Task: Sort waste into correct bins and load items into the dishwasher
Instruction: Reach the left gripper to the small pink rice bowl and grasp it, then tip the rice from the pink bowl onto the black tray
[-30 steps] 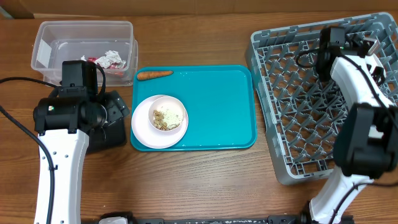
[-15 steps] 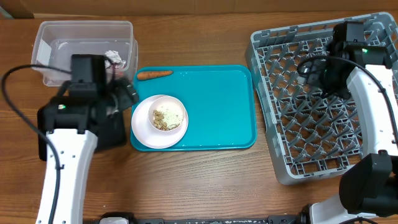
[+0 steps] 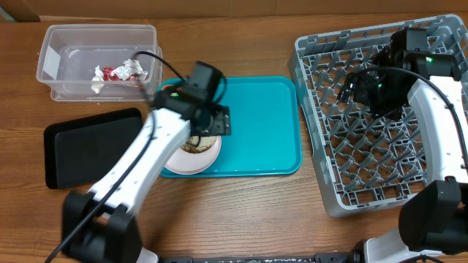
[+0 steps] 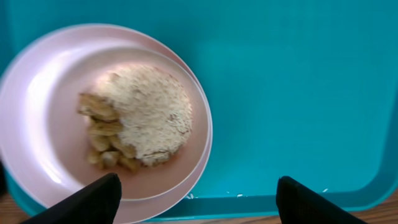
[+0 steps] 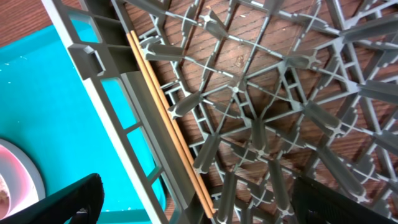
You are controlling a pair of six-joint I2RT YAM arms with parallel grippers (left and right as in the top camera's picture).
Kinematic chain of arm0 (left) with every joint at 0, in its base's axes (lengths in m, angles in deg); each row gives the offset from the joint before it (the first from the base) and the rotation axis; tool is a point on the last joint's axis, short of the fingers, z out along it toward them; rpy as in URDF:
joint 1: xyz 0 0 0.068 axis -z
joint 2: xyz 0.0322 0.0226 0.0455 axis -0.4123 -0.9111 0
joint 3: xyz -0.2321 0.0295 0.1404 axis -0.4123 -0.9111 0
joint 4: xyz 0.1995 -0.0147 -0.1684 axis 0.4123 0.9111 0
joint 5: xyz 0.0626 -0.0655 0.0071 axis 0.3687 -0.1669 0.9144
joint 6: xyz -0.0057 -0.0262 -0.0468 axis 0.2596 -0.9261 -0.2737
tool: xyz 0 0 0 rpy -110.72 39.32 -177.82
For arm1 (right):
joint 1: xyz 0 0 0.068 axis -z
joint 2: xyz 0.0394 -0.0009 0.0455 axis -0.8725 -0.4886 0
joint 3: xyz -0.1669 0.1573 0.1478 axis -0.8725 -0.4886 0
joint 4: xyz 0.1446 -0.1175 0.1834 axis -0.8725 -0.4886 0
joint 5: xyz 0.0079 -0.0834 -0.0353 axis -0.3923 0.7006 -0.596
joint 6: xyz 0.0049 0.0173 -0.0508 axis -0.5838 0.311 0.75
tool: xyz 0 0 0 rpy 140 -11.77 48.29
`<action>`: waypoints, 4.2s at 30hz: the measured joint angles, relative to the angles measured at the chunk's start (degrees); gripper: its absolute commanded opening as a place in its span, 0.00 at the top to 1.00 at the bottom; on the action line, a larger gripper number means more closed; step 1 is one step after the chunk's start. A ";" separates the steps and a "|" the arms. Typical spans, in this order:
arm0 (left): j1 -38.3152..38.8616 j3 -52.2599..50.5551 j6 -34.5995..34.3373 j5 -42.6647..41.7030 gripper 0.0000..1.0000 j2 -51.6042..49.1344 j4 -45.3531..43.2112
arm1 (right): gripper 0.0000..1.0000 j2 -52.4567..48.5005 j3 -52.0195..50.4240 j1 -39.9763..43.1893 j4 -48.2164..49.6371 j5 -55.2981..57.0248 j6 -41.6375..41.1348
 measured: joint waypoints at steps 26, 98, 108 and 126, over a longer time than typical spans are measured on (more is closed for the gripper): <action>1.60 0.00 1.07 -4.52 0.56 -11.23 -7.54 | 0.01 0.00 0.00 0.00 -0.87 -0.22 -0.02; -46.31 6.67 22.21 -30.84 0.96 -5.46 8.70 | 0.01 0.00 0.00 0.00 -1.49 0.50 0.02; -55.19 -1.75 38.01 -54.90 0.96 -6.62 6.67 | 0.01 0.00 0.00 0.00 -2.05 0.48 0.00; -64.13 -6.69 45.27 -81.85 0.96 -19.45 11.65 | 0.01 0.00 0.00 0.00 -2.45 0.50 0.02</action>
